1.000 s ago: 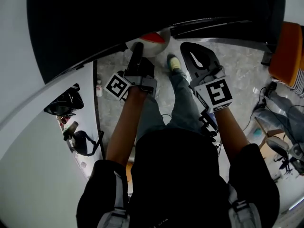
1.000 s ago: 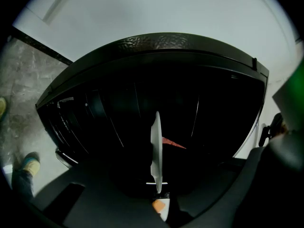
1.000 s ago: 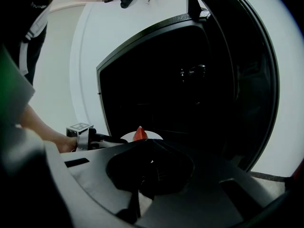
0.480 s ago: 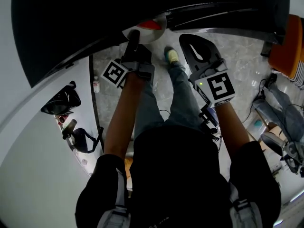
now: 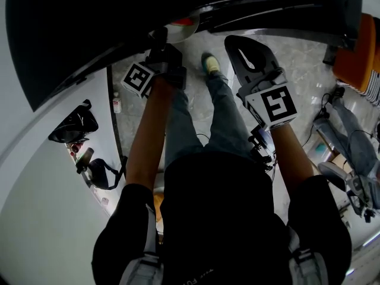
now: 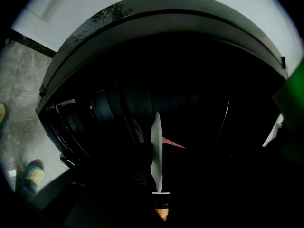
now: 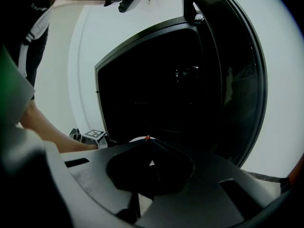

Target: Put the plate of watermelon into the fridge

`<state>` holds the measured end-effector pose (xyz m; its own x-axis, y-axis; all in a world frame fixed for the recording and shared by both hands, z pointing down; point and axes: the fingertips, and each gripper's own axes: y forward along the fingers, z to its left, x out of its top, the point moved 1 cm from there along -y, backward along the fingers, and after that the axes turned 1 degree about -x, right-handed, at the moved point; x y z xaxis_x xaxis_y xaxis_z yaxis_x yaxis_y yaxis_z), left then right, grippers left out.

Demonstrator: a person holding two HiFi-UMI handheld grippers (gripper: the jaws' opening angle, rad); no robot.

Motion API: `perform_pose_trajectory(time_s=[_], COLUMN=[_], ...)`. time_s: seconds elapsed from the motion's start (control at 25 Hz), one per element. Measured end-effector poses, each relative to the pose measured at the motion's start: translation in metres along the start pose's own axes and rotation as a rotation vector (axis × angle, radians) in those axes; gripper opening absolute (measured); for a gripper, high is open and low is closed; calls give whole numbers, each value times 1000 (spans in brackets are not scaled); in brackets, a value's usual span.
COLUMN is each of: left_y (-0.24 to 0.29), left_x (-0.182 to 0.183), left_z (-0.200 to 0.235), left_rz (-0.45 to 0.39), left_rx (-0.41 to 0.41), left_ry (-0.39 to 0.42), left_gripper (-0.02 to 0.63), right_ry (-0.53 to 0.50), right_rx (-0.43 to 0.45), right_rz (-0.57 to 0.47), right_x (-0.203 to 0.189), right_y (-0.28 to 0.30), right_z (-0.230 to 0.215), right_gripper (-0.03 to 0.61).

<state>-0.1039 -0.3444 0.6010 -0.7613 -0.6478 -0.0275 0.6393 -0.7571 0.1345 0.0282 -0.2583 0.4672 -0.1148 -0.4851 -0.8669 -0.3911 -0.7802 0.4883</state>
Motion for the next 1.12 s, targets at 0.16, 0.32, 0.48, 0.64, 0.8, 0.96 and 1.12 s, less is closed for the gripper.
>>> perform_pose_trajectory(time_s=[0.16,0.32,0.48,0.64,0.8,0.96,1.12], left_y=[-1,8,9,6,12,13,11], left_x=[2,4,1,4,2,-4,-17], left_z=[10,15,18,15,2,-7,-8], left_rz=[-5,-18,-25,-49,-51,17,121], left_rx=[26,22,11,4,-68,-88,-56], left_ry=[-12,-21,-18,-19,9,108,215], left_gripper=[31,31,28,30,135,220,353], right_ry=[3,14,10,8,15,16,25], right_rx=[-5,0,2,9,8,9,7], right_rz=[9,3,-22,-12,-1,4,1], right_x=[2,3,5,4,2,-2,-2], right_y=[-3,-2,-2,-2,-3,-2,-2], right_z=[4,2,6,13,8,6,4], right_gripper=[8,8,8,8,8,8,8])
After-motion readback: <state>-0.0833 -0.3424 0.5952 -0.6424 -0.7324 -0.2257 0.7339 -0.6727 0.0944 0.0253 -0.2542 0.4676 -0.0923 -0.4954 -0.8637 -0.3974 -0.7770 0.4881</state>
